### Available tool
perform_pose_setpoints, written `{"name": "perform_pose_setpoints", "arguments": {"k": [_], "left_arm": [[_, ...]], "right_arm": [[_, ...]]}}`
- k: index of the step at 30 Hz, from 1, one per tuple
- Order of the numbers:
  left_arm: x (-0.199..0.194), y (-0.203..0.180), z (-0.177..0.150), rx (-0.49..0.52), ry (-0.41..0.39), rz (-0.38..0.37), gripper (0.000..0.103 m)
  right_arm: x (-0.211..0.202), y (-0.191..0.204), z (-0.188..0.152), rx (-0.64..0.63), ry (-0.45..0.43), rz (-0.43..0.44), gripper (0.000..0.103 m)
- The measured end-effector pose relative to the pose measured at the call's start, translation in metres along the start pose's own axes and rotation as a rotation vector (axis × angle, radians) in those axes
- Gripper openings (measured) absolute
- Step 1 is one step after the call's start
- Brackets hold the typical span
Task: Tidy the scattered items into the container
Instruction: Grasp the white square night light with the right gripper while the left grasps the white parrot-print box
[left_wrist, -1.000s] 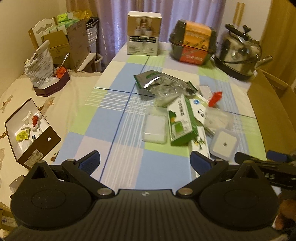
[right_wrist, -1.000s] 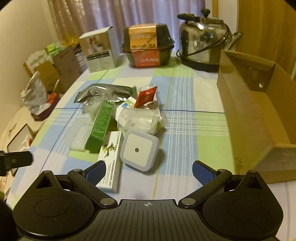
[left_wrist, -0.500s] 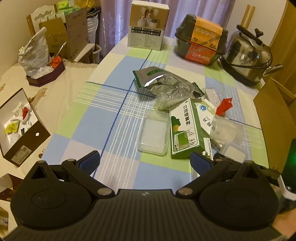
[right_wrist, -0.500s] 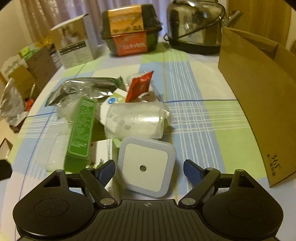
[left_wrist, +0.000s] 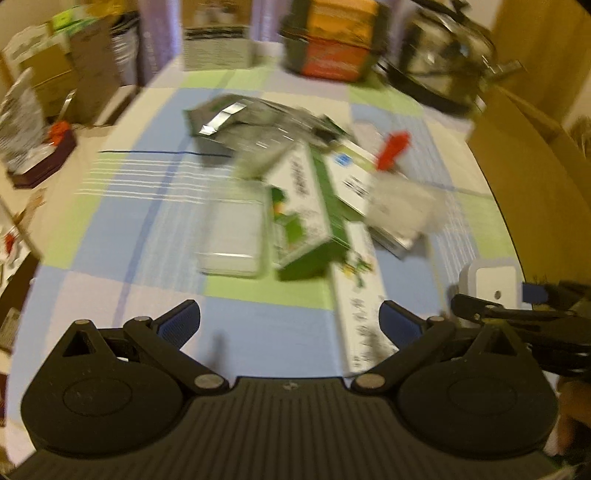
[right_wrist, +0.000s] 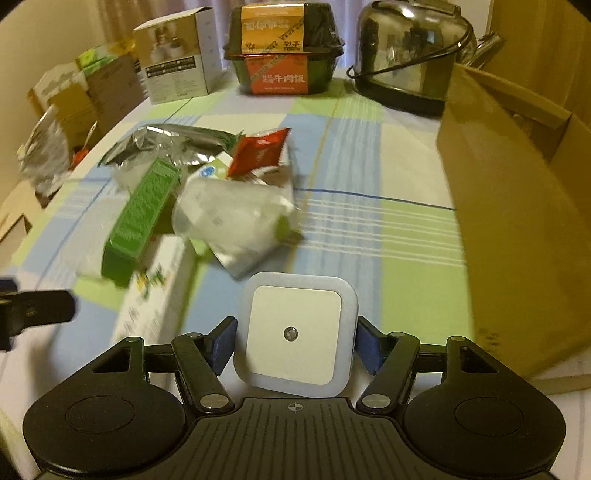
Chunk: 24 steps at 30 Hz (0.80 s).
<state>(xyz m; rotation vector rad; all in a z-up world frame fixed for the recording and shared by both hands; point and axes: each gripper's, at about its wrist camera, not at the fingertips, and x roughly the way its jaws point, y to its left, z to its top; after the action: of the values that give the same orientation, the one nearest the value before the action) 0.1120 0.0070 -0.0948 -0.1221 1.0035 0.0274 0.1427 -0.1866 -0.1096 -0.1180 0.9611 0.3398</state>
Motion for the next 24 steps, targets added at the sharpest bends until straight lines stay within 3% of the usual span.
{"name": "perform_pose_setpoints", "arguments": {"k": [5,7,11,13,14,24], "left_arm": [[0.027,-0.027,-0.006,0.06,0.021,0.002,0.082],[0.034,-0.033,-0.007,0.07,0.029,0.007,0.069],[0.042,-0.043,-0.006,0.097,0.02,0.024,0.054],[0.045,-0.045,-0.004,0.108,0.028,0.027,0.037],[0.046,-0.046,-0.004,0.12,0.026,0.035,0.034],[0.032,-0.042,-0.014,0.143,0.051,0.009,0.033]], "right_arm": [[-0.007,-0.015,-0.019,-0.011,0.013,0.015,0.069],[-0.008,-0.018,-0.025,-0.002,0.007,0.02,0.069],[-0.009,-0.019,-0.031,-0.009,-0.012,0.02,0.07],[-0.005,-0.02,-0.033,-0.006,0.002,0.022,0.07],[-0.004,-0.021,-0.034,-0.002,0.006,0.022,0.07],[-0.002,-0.025,-0.036,0.026,-0.006,0.02,0.07]]}}
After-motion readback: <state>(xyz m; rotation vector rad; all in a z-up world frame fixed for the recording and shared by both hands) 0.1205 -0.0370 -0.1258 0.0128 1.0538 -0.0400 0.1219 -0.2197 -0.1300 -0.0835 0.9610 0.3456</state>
